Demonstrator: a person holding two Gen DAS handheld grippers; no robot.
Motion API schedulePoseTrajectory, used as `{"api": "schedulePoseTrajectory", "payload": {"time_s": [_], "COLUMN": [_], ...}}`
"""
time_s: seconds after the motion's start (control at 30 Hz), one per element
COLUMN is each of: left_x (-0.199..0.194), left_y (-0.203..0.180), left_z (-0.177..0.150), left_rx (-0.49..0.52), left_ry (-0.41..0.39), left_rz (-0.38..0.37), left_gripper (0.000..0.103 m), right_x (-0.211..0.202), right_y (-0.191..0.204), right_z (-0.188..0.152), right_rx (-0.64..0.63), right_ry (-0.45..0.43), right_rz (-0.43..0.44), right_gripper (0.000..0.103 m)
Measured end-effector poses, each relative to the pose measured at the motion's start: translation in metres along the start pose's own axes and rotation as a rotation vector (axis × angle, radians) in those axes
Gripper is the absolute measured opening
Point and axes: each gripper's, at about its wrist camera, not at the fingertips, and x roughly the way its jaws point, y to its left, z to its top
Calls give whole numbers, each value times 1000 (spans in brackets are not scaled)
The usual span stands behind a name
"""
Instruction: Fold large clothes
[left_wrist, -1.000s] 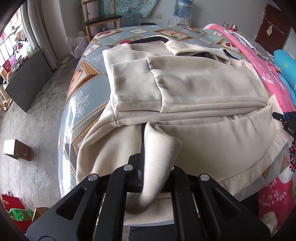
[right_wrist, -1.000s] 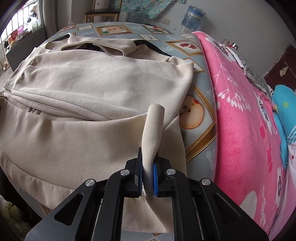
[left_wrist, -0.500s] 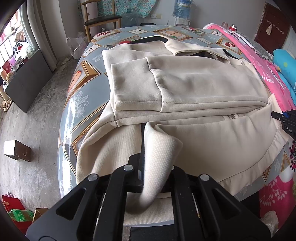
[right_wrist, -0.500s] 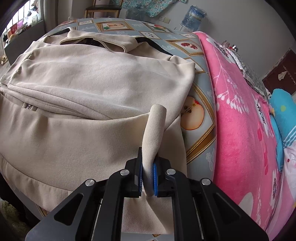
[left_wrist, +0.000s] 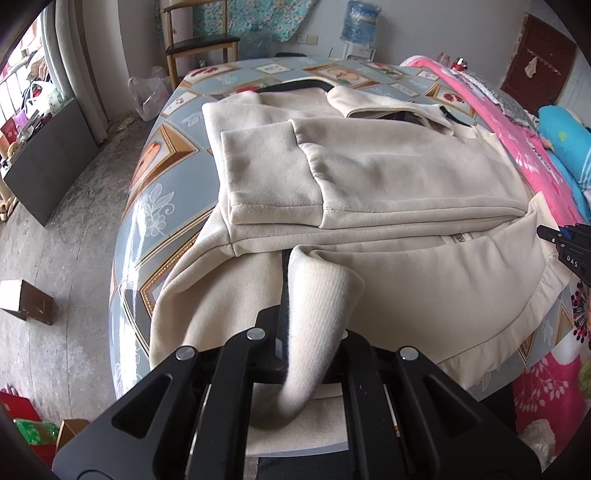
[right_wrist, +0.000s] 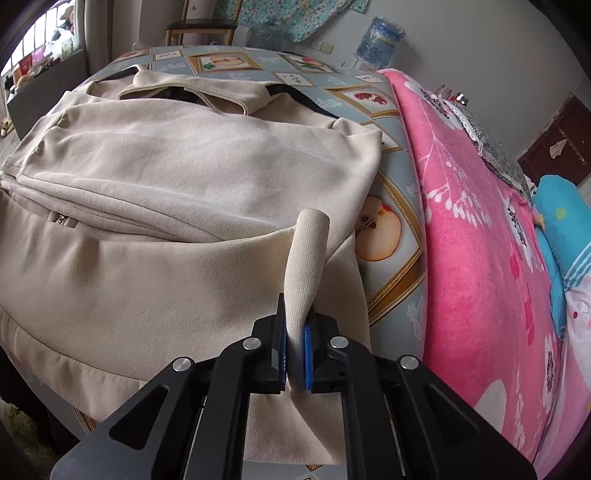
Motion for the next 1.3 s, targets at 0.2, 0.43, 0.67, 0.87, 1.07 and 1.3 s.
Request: {"api": "schedulePoseTrajectory", "payload": {"time_s": [0.2,0.43,0.67,0.87,1.07,1.3], "left_x": [-38,-71,-66,-35,15,15], "left_y": [-1,1,10,20,35,35], "left_z": [-9,-1,11,35,55,62], "left_rx": [58,71,53,19,-36,-52], "left_ry": [-85,-141,-147,-113,-64,-68], "left_rz": [-51,-80,-109,-124,-132,-139], "left_gripper": [4,4,4,4,5,5], "right_x": [-38,-71,-57,-19,30,27], "right_y": [-12,-32,-43,-52,-50,-56], "right_z": [-12,-15,-8,3,16,24], "right_rx": [107,229,293,373,399,414], "right_ry": [-67,-167,-172,-156,-116,-154], "right_rz": [4,6,50,107,113,106], "right_gripper": [6,5,5,5,5,5]}}
